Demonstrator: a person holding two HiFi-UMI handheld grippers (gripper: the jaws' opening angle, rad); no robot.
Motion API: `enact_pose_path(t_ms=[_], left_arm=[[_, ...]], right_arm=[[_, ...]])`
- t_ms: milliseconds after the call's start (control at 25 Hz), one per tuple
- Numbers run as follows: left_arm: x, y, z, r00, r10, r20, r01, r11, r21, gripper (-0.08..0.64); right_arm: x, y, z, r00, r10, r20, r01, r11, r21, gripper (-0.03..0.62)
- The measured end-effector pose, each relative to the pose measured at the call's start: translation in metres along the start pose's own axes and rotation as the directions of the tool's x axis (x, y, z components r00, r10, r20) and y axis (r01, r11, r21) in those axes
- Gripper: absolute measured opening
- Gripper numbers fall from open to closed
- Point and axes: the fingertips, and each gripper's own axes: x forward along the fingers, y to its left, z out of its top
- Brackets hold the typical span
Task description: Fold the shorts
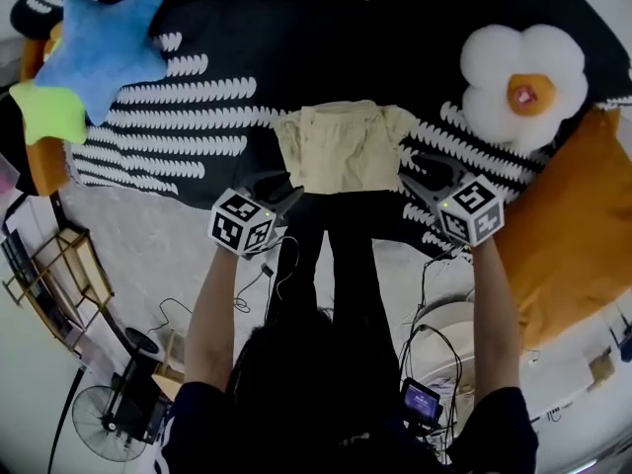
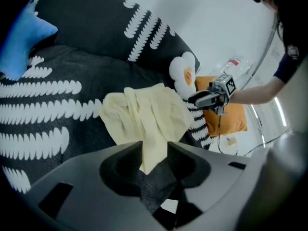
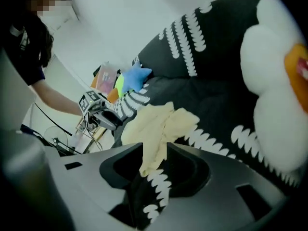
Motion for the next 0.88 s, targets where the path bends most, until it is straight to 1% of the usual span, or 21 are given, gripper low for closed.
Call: enact_pose_path(t_ms=[80,120,160,200,240,280,320,360,400,480,600,680,760,840,880], left_arm=[[0.010,-0.012,-0.022,0.997,-0.028,-0.066,0.028,1.000,-0.001,0.156],[0.016,-0.015,-0.033,0.994,-0.028,-0.103,0.029,1.000,0.011,0.160],[0.021,-0.015,-0.043,0.990,-0.013,-0.142,0.018,0.999,0.034,0.162],[0.027,-0.012,-0.051,0.984,0.019,-0.175,-0.007,0.998,0.067,0.161],[0.033,-0.006,-0.056,0.978,0.065,-0.197,-0.045,0.994,0.102,0.156],[0.036,0.000,-0.058,0.972,0.114,-0.206,-0.088,0.987,0.131,0.129],[0.039,0.007,-0.058,0.965,0.157,-0.210,-0.127,0.981,0.150,0.063],[0.039,0.011,-0.057,0.959,0.183,-0.217,-0.150,0.976,0.158,0.010],[0.037,0.012,-0.057,0.955,0.192,-0.227,-0.158,0.974,0.161,0.009],[0.029,0.012,-0.058,0.953,0.187,-0.240,-0.148,0.974,0.172,0.008],[0.010,0.015,-0.060,0.967,0.152,-0.204,-0.118,0.978,0.170,0.008],[0.005,0.016,-0.063,0.974,0.133,-0.186,-0.101,0.980,0.169,0.008],[0.009,0.017,-0.072,0.969,0.136,-0.208,-0.101,0.980,0.172,0.009],[0.013,0.024,-0.087,0.952,0.156,-0.263,-0.123,0.983,0.136,0.009],[0.014,0.029,-0.095,0.945,0.158,-0.286,-0.133,0.985,0.107,0.009]], right_arm=[[0.007,0.019,-0.030,0.998,0.039,-0.048,-0.038,0.999,0.024,0.170],[0.013,0.025,-0.042,0.996,0.050,-0.077,-0.048,0.999,0.023,0.180],[0.019,0.029,-0.053,0.994,0.049,-0.102,-0.048,0.999,0.018,0.181],[0.025,0.029,-0.061,0.993,0.037,-0.116,-0.036,0.999,0.015,0.179],[0.031,0.026,-0.065,0.993,0.018,-0.119,-0.016,1.000,0.015,0.164],[0.035,0.023,-0.066,0.993,-0.002,-0.114,0.003,1.000,0.015,0.115],[0.037,0.020,-0.065,0.994,-0.016,-0.110,0.017,1.000,0.008,0.058],[0.037,0.019,-0.064,0.993,-0.021,-0.113,0.020,1.000,-0.012,0.026],[0.036,0.018,-0.064,0.992,-0.019,-0.125,0.014,0.999,-0.041,0.023],[0.025,0.019,-0.068,0.987,-0.013,-0.160,-0.003,0.996,-0.094,0.021],[0.003,0.017,-0.064,0.984,-0.019,-0.176,-0.006,0.990,-0.141,0.021],[0.002,0.015,-0.070,0.980,-0.023,-0.199,-0.011,0.985,-0.171,0.021],[0.010,0.012,-0.081,0.969,-0.043,-0.244,-0.009,0.979,-0.204,0.021],[0.019,0.006,-0.095,0.954,-0.080,-0.290,0.016,0.976,-0.218,0.026],[0.023,0.004,-0.105,0.941,-0.094,-0.325,0.023,0.976,-0.216,0.060]])
